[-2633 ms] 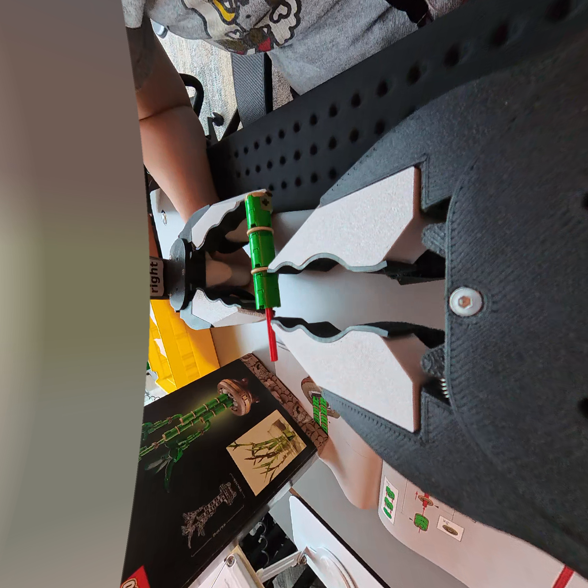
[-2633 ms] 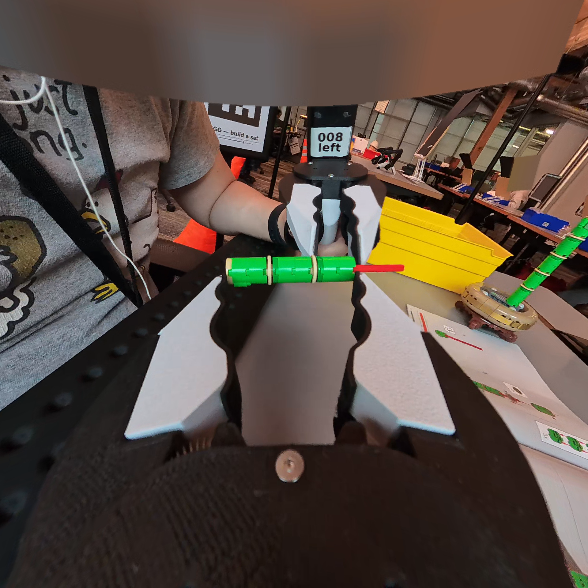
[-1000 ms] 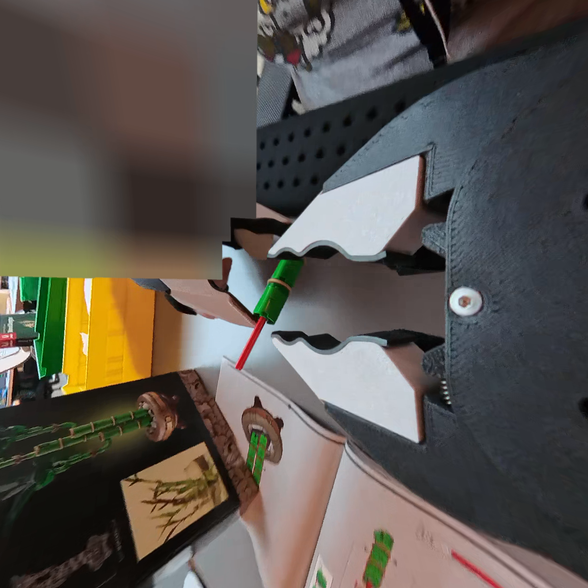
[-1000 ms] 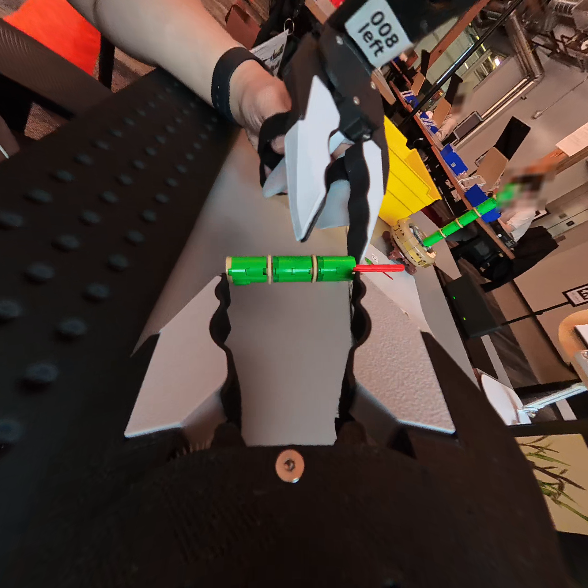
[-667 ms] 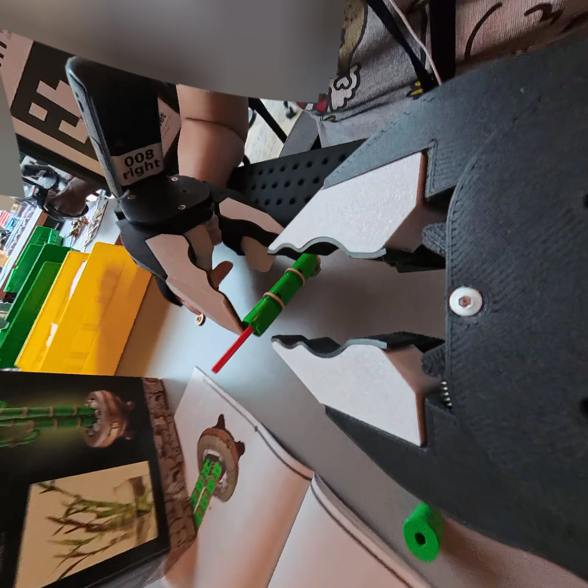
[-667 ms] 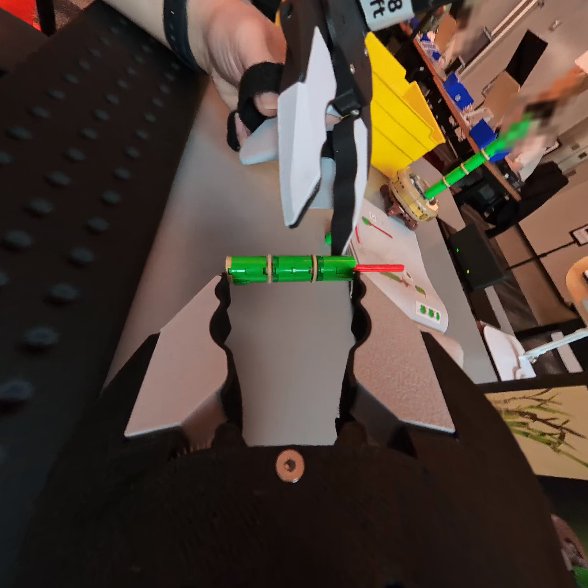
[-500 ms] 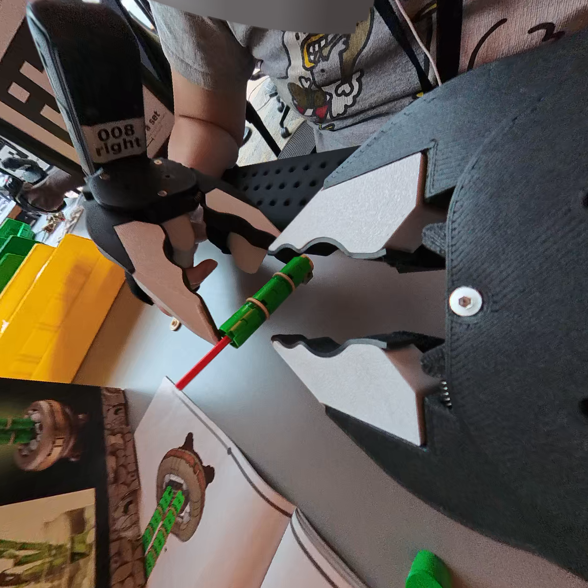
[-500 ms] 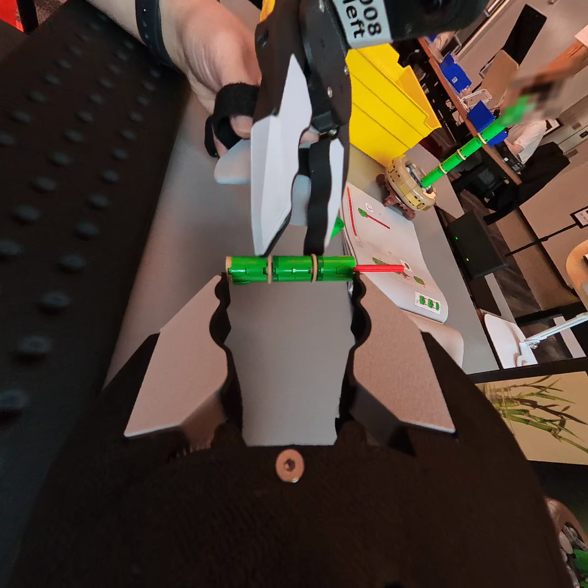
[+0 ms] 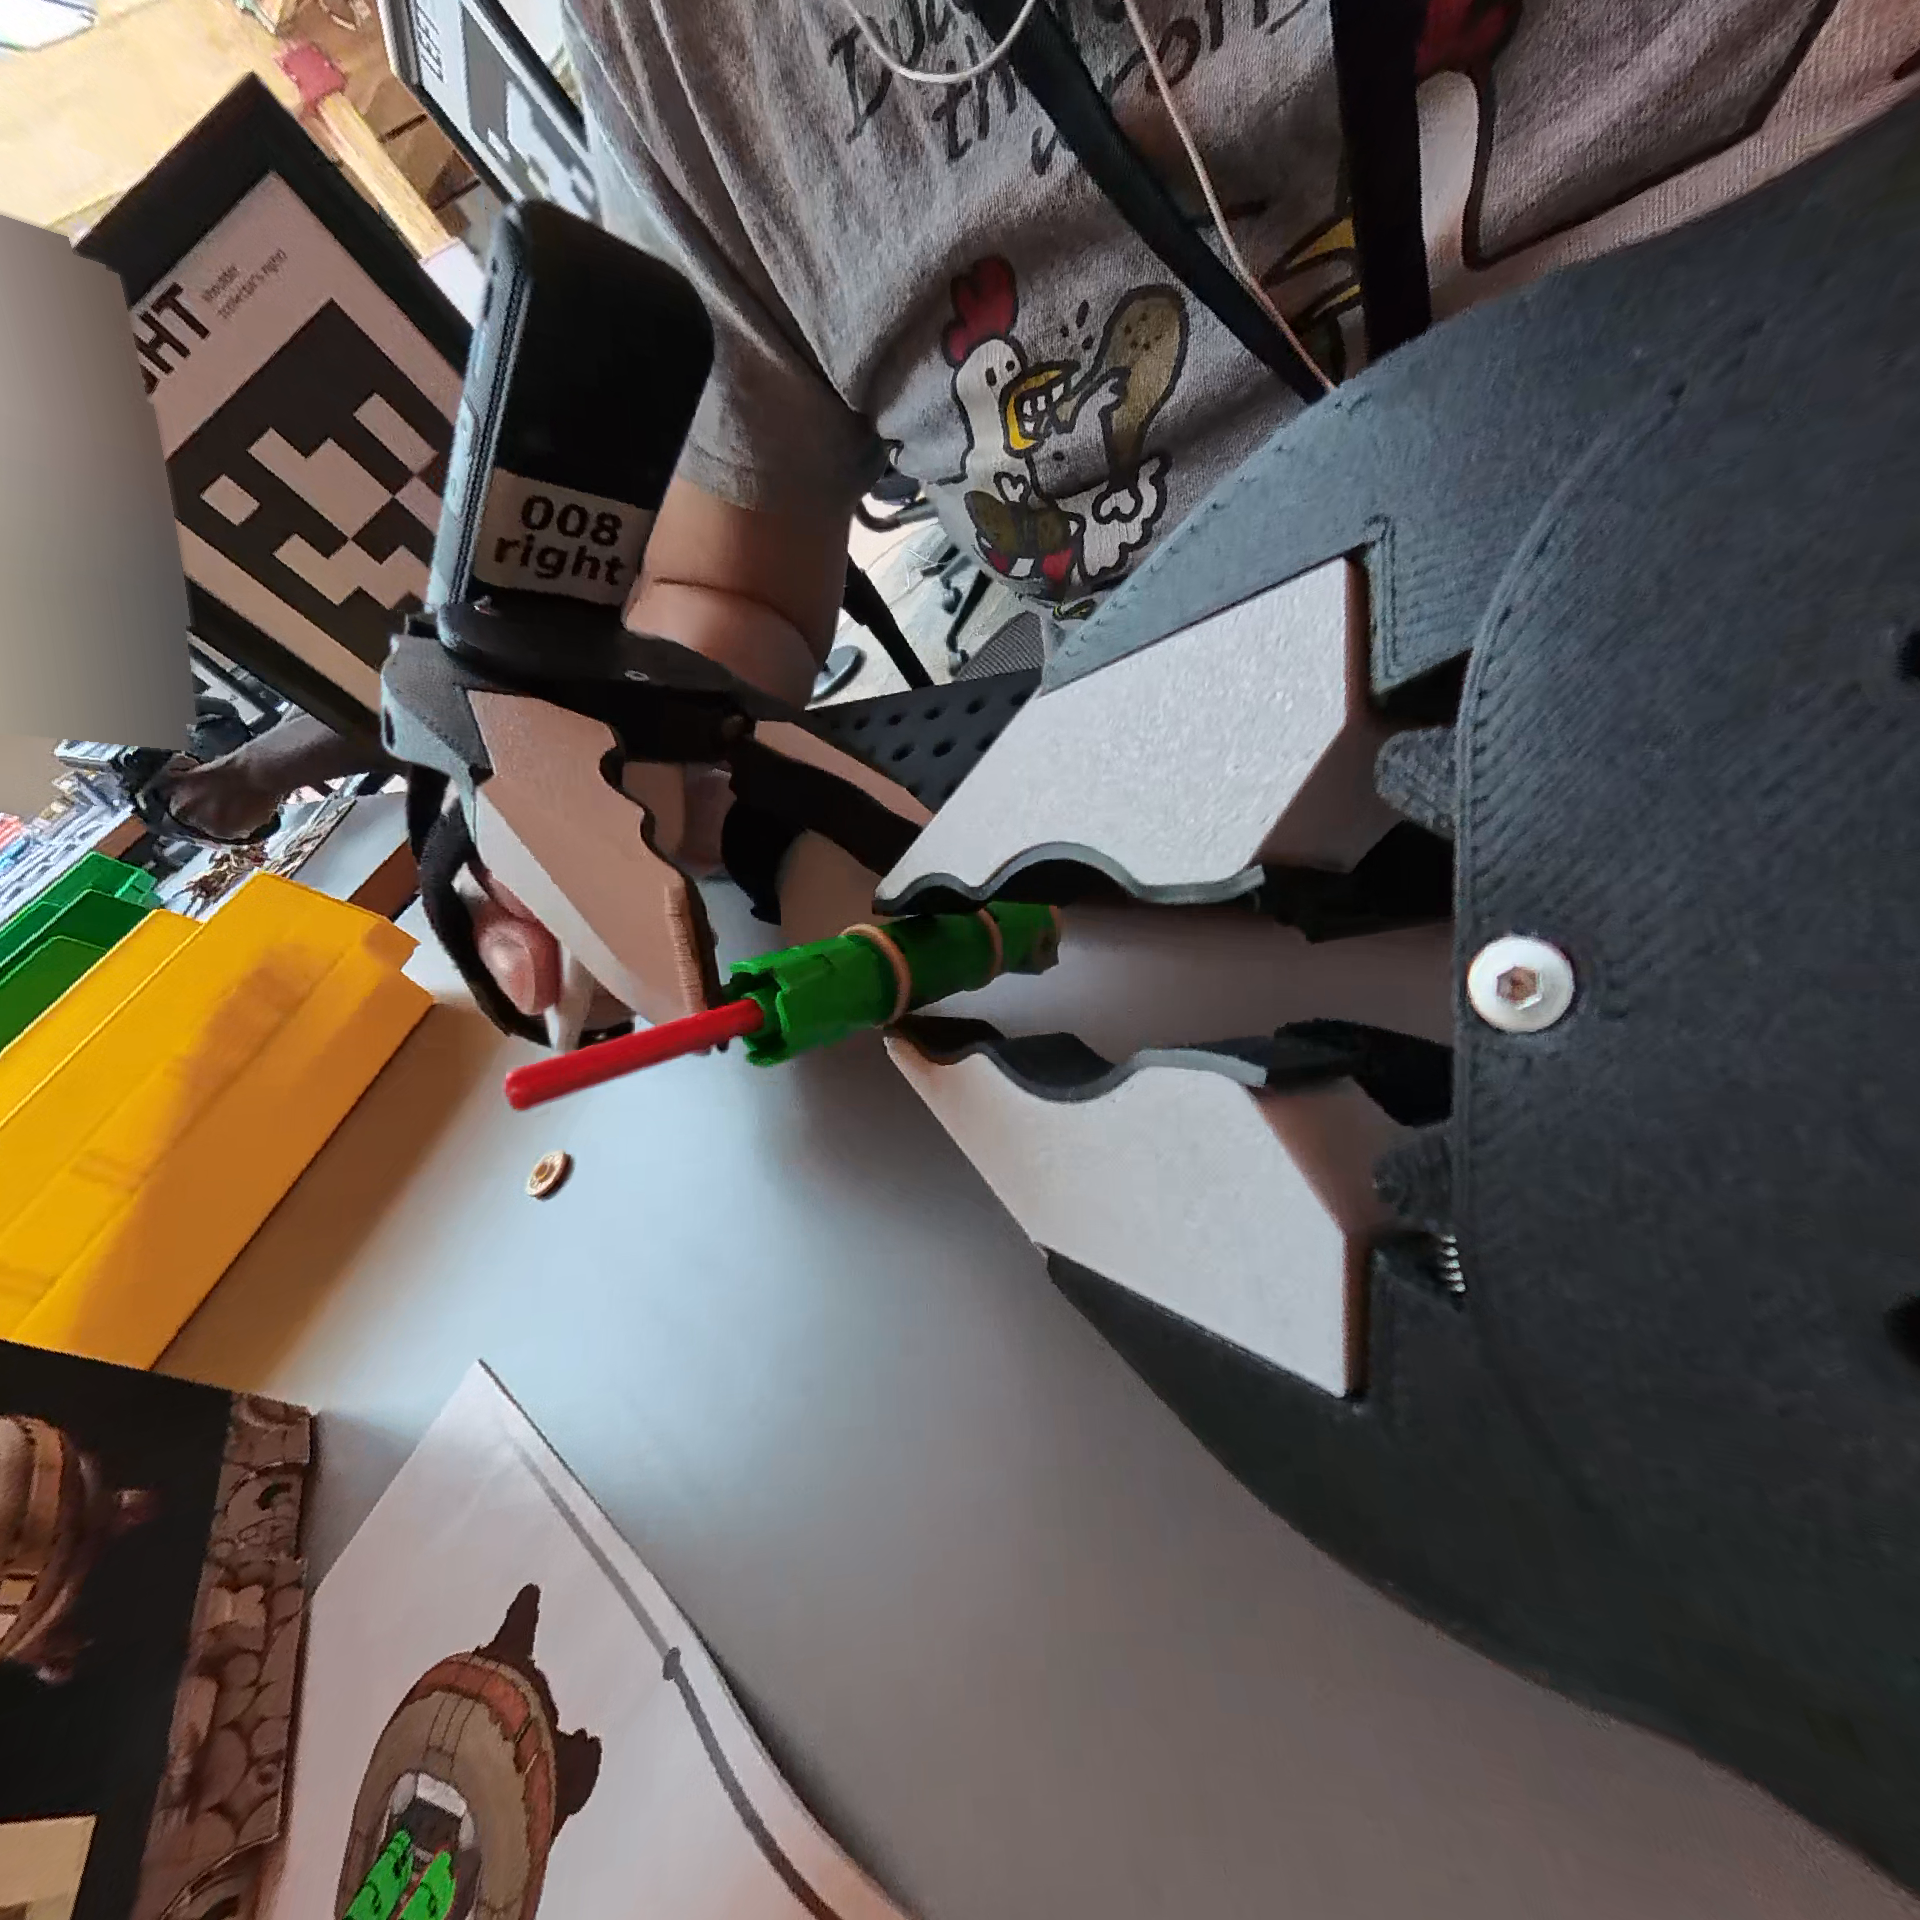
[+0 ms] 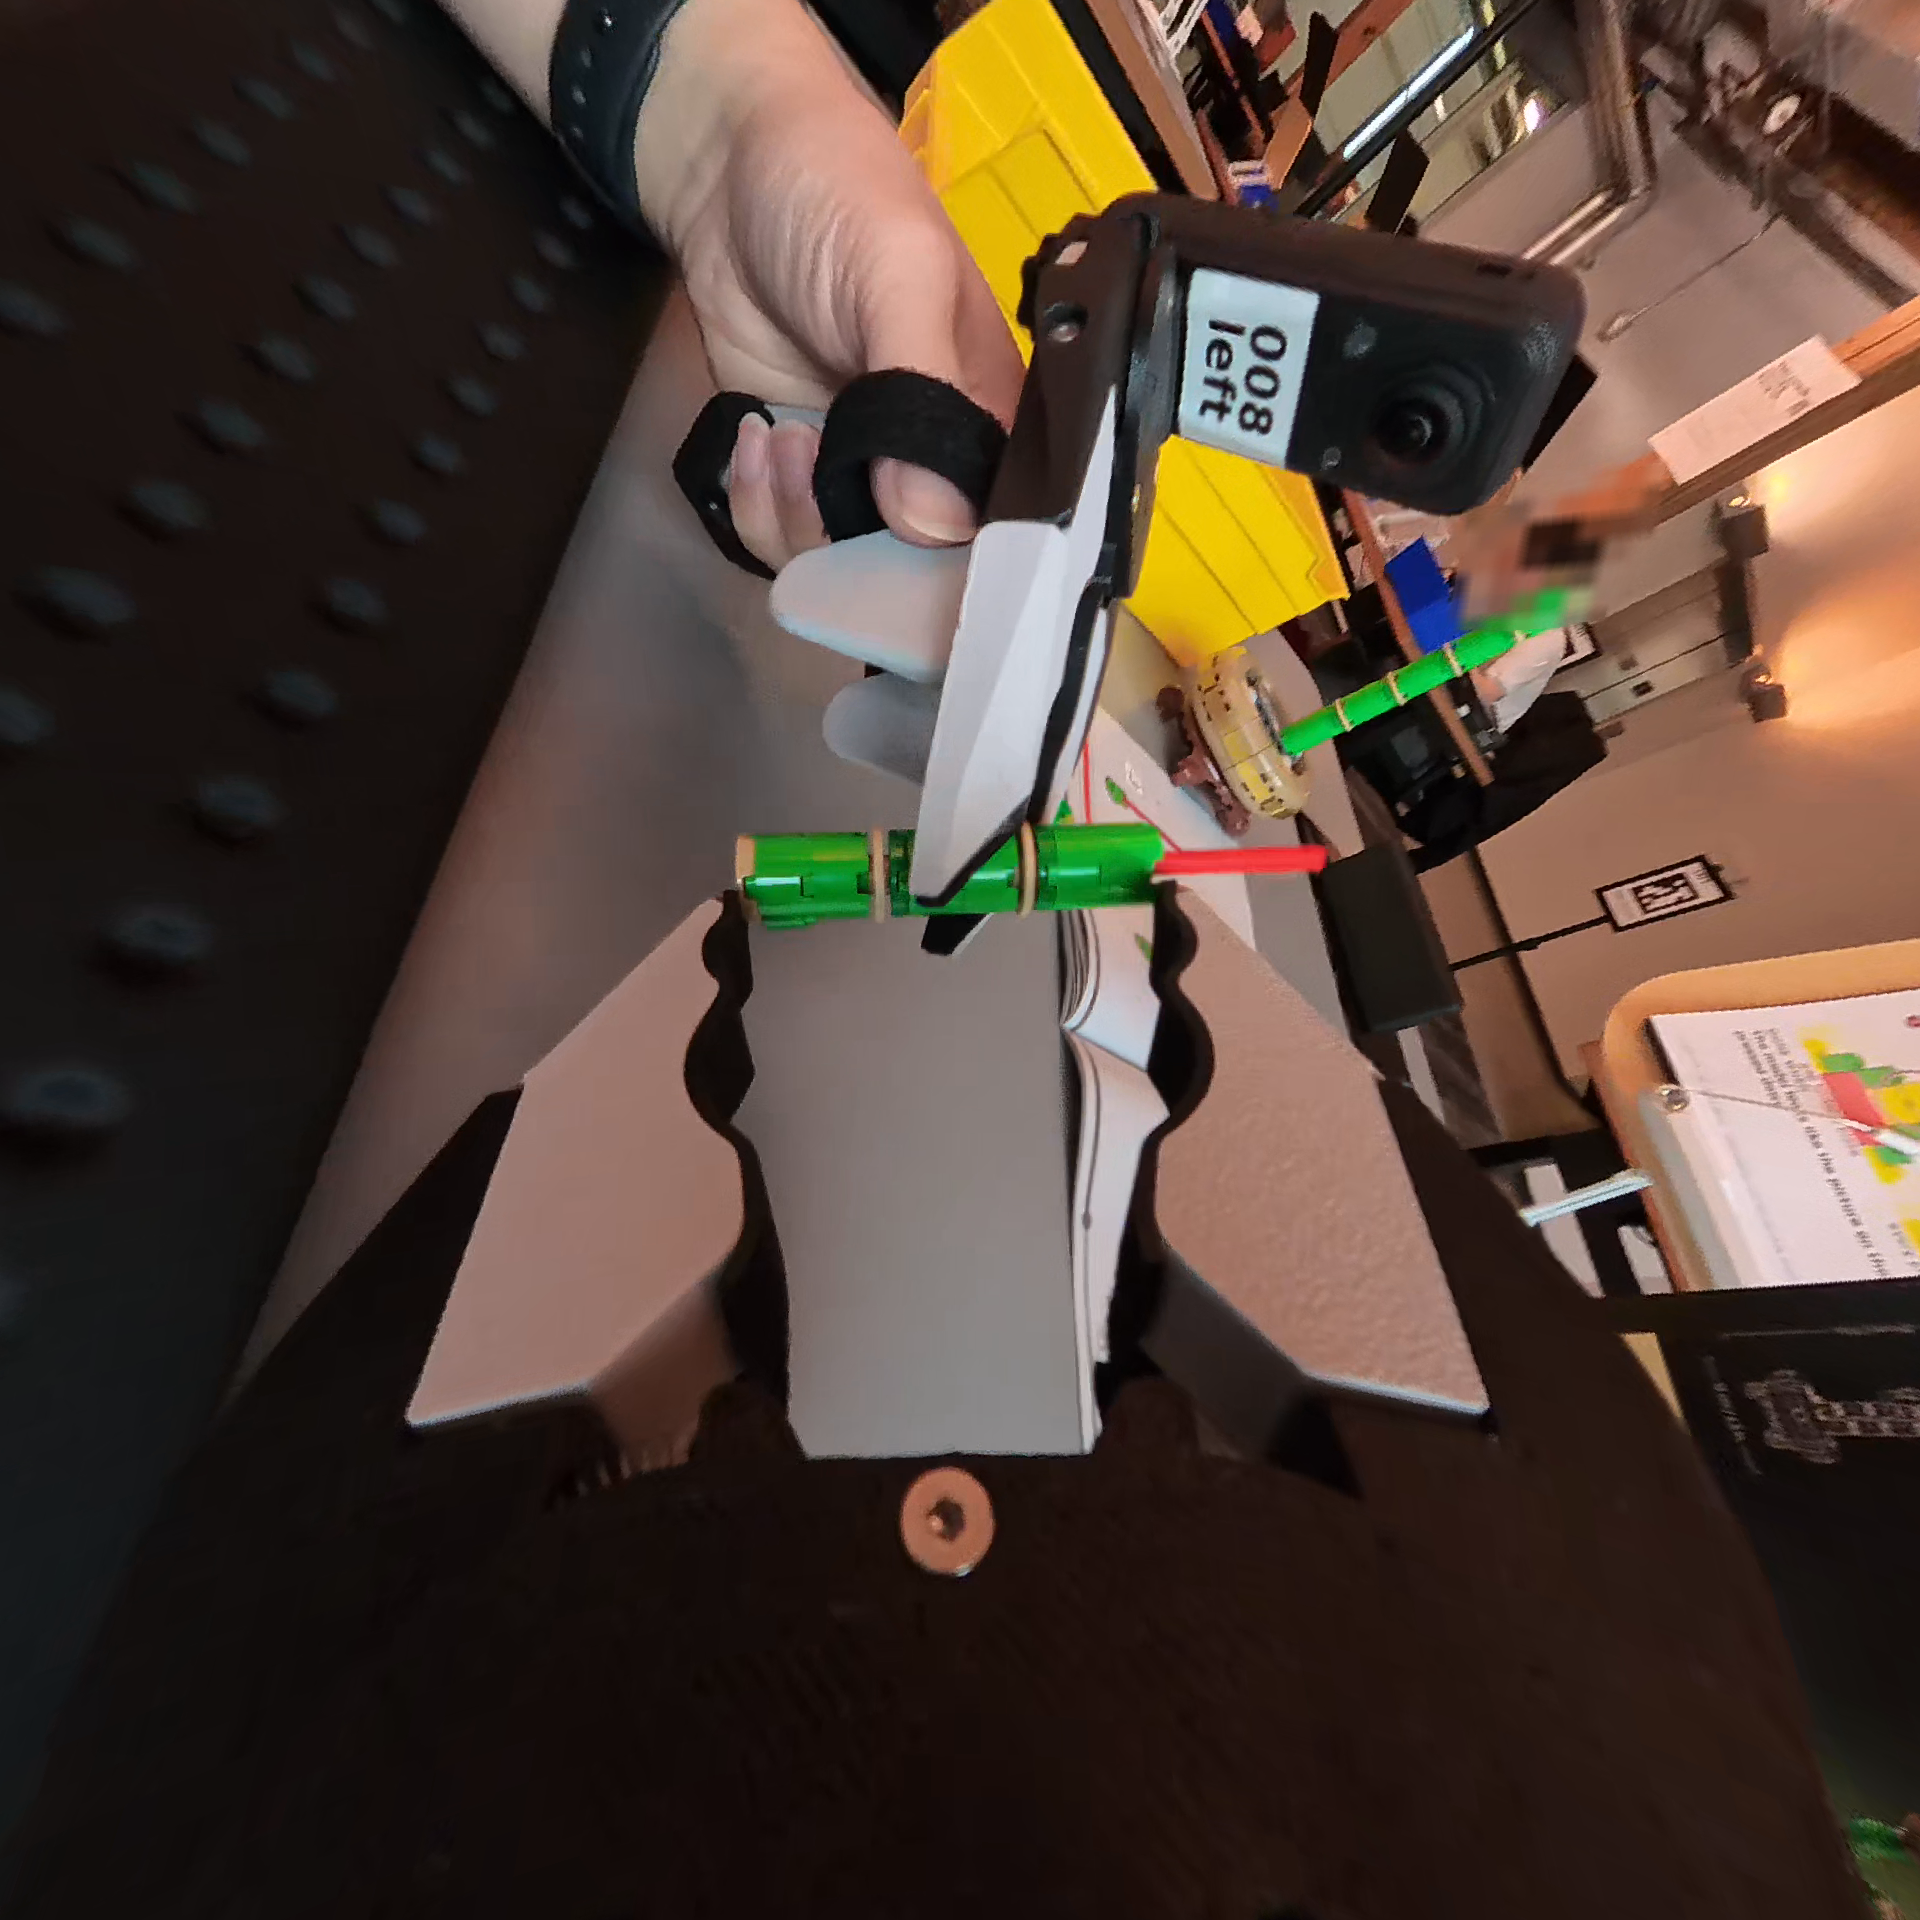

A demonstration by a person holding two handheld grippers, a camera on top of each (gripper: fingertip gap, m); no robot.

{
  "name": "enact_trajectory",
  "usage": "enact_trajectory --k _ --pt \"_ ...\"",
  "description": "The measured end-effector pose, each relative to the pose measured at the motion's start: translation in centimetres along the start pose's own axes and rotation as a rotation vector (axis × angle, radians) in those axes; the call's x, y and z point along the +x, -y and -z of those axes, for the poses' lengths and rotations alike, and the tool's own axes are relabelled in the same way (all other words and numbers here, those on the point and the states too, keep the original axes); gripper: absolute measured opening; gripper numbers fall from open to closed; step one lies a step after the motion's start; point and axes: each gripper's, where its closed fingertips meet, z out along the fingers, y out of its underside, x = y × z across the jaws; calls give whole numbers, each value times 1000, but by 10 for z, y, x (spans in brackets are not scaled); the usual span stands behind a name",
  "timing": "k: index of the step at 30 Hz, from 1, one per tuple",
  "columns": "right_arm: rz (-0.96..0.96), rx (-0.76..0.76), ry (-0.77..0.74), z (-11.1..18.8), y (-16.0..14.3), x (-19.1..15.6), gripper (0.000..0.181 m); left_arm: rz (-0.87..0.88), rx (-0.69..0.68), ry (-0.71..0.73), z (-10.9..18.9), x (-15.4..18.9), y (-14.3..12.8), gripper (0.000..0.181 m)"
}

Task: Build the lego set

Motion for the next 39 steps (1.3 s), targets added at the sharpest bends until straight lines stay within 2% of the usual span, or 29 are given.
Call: enact_trajectory --k 2,6,8,11,13,16,24,36,39 --pt "33 -10 -29 0 -1 3 76 -55 -12 22 4 2 0 15" --pt "49 -29 -25 1 -5 1 76 -174 16 164 24 -5 4 15" --pt "42 -43 -19 1 -9 1 74 -242 50 333 48 -24 10 15" --pt "32 -59 3 0 -14 -2 71 -346 55 653 102 -62 12 15" --pt "40 -72 11 -1 -16 -4 70 -367 31 773 130 -80 6 15" --pt "54 -86 23 -3 -18 -7 69 -339 -5 818 143 -92 -5 14" --pt "96 -114 43 -4 -22 -14 65 -352 -29 887 151 -106 -9 15" --pt "95 -116 54 -2 -22 -15 62 -309 -41 884 156 -111 -15 15" --pt "93 -116 58 -2 -22 -16 62 -277 -90 895 158 -115 -24 18"
